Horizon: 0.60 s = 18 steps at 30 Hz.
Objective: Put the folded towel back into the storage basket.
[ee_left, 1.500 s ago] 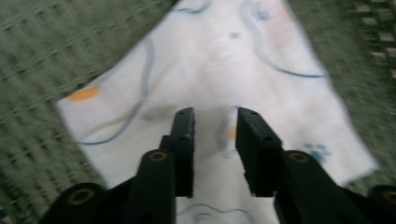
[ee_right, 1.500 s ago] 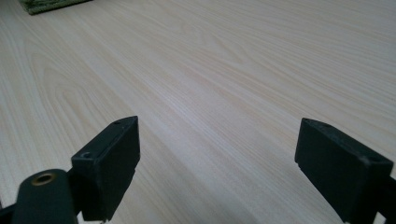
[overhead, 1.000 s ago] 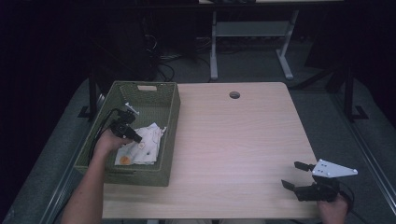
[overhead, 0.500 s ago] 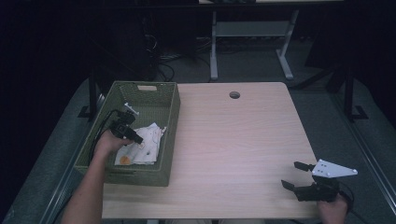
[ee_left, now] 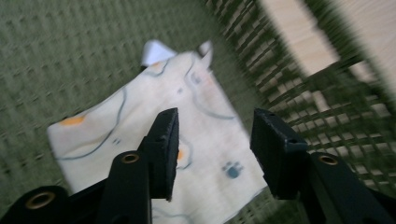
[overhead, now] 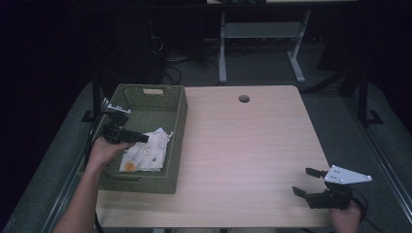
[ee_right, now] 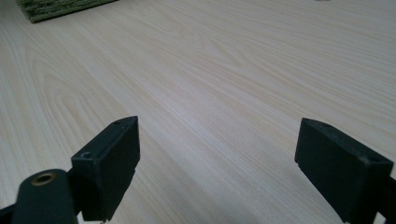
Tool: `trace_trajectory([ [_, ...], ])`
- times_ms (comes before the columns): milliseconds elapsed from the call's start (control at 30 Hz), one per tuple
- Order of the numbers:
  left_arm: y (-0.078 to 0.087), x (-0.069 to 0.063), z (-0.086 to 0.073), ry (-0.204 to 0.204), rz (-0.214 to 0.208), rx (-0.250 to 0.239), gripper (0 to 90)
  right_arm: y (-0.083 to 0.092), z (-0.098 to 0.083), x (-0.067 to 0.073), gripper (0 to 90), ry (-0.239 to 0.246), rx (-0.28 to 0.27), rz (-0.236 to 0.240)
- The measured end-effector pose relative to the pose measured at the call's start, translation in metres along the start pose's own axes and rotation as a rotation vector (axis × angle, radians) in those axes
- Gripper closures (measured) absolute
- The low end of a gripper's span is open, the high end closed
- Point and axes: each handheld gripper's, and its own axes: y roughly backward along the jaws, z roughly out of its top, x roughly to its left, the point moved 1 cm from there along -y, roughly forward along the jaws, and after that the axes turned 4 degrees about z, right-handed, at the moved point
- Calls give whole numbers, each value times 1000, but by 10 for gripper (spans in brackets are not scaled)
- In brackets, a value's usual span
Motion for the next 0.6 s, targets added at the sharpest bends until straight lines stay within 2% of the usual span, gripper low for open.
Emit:
trace_trajectory([
  [33,4,0,-3,39,-40,-61,493,0,0,0,135,1,1,0],
  [100,7,2,-6,74,-90,-113,478,0,0,-1,135,1,-1,0],
  [233,15,3,-12,137,-139,-208,478,0,0,-1,135,-2,4,0],
  [267,15,3,-12,137,-139,-208,479,0,0,-1,135,-2,4,0],
  [300,18,4,-15,158,-166,-248,481,-1,0,-1,136,-4,4,3],
  [333,18,4,-15,158,-166,-248,481,-1,0,-1,136,-4,4,3],
  [400,21,4,-18,170,-179,-279,483,0,0,0,135,-3,1,3],
  [467,23,3,-22,185,-219,-327,486,0,0,0,135,-2,-3,4],
  [600,23,2,-27,216,-251,-362,486,0,0,0,135,-3,-7,6],
])
